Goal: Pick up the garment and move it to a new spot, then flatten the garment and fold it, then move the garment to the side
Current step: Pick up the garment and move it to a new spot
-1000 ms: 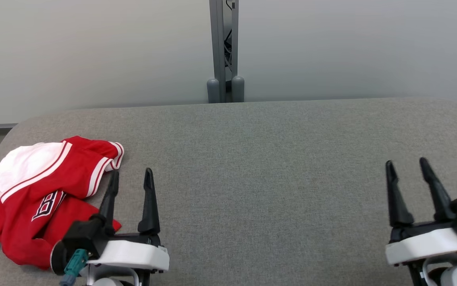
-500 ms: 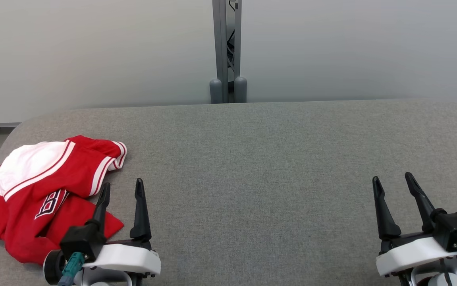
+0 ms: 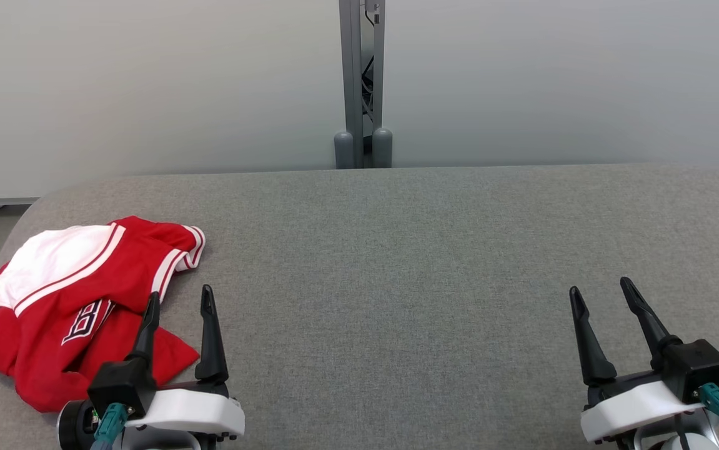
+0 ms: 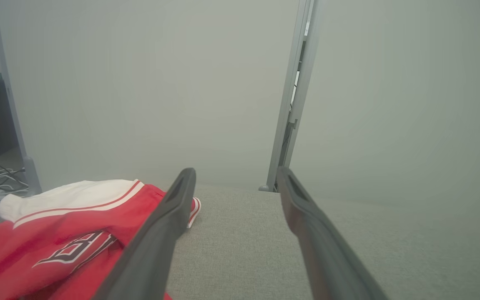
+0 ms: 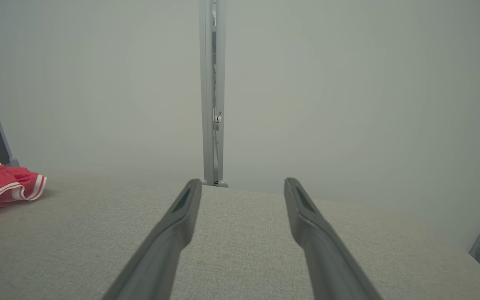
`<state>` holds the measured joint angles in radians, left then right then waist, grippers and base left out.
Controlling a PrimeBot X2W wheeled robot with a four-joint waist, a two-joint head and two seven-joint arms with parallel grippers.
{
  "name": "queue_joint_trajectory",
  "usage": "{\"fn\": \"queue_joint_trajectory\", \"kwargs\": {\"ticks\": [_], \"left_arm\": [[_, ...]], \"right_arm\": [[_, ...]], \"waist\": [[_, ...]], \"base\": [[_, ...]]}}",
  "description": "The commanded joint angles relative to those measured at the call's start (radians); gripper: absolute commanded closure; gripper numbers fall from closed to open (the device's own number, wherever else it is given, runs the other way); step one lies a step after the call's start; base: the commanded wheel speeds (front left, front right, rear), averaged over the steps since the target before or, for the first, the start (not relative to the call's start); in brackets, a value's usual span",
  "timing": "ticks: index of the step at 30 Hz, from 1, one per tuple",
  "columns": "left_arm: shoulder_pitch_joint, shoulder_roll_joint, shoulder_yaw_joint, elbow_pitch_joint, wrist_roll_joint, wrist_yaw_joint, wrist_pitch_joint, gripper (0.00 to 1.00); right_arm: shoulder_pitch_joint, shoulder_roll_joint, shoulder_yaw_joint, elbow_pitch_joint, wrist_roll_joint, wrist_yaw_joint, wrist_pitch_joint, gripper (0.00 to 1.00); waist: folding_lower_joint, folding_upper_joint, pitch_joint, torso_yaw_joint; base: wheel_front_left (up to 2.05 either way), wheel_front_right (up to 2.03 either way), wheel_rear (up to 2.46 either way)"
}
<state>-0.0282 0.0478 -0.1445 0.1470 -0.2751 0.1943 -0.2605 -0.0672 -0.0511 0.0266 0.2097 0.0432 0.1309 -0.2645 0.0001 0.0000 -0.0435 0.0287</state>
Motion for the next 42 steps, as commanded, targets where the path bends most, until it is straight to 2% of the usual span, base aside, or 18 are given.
{"fn": "queue_joint_trajectory", "kwargs": {"ticks": [1,7,13,23,28,33,36,42], "left_arm": [[0.0,0.005,-0.001,0.002,-0.003,-0.008,-0.005,0.0],[-0.008,0.005,0.004,0.006,-0.006,-0.013,-0.004,0.0],[-0.008,0.005,0.015,0.001,0.005,-0.016,-0.004,0.0],[-0.008,0.005,0.032,-0.019,0.024,-0.016,-0.004,0.0],[0.011,0.005,0.042,-0.032,0.039,-0.024,-0.004,0.0],[0.024,0.005,0.056,-0.036,0.042,-0.025,-0.004,0.0],[0.032,0.005,0.064,-0.037,0.045,-0.033,-0.004,0.0],[0.039,0.004,0.088,-0.069,0.026,-0.033,-0.004,0.0]], "right_arm": [[0.004,-0.004,-0.003,-0.002,-0.005,0.0,-0.003,0.0],[0.013,-0.005,-0.005,-0.003,-0.006,0.0,-0.003,0.0],[0.016,-0.006,0.009,-0.009,0.007,0.0,-0.003,0.0],[0.029,-0.014,0.053,-0.028,0.027,0.0,-0.003,0.0],[0.033,-0.018,0.064,-0.035,0.035,0.0,-0.003,0.0],[0.033,-0.015,0.083,-0.055,0.041,0.0,-0.003,0.0],[0.03,-0.02,0.113,-0.064,0.041,0.0,-0.003,0.0],[0.004,-0.032,0.167,-0.072,0.058,0.0,-0.003,0.0]], "waist": [[-0.0001,0.0,0.0,0.003],[-0.0001,0.0,0.002,0.037],[-0.0001,0.0,0.006,0.1],[-0.0001,0.0,0.013,0.235],[-0.0001,0.0,0.005,0.336],[-0.0001,0.0,-0.006,0.408],[-0.0001,0.0,-0.01,0.438],[-0.0001,0.0,0.002,0.451]], "base": [[0.0,0.0,0.0],[0.0,0.0,0.0],[0.0,0.0,0.0],[0.0,0.0,0.0],[0.0,0.0,0.0],[0.0,0.0,0.0],[0.0,0.0,0.0],[0.0,0.0,0.0]]}}
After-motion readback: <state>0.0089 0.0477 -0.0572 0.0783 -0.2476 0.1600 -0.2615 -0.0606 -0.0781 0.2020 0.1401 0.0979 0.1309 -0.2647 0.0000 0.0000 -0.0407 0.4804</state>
